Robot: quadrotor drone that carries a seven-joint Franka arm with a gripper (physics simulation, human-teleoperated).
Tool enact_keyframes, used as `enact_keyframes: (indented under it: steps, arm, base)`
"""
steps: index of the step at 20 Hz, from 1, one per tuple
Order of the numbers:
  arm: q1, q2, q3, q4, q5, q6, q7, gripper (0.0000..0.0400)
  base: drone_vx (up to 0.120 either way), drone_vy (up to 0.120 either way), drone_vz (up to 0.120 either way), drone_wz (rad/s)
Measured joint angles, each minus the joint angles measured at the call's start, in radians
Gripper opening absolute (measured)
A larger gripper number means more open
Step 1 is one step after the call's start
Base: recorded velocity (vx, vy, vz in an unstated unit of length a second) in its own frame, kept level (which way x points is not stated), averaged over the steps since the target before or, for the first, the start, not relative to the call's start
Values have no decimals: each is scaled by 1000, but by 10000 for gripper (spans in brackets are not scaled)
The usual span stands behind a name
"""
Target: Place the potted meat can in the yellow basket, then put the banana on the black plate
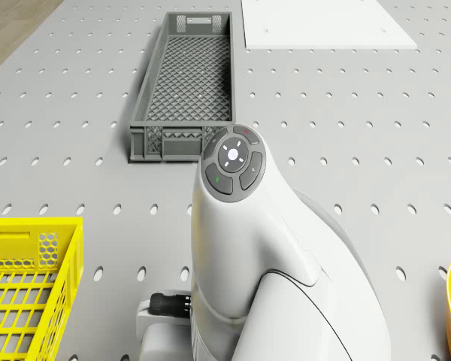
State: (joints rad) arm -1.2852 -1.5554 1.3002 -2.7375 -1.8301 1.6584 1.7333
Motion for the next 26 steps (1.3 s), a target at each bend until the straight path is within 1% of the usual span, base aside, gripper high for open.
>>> enact_keyframes:
  steps: [11, 26]
  arm:
    - [-2, -6, 0, 0, 3, 6, 1, 193]
    - [-4, -13, 0, 1, 5, 12, 3, 193]
  base:
    - [-120, 116, 0, 0]
    - [-120, 0, 0, 0]
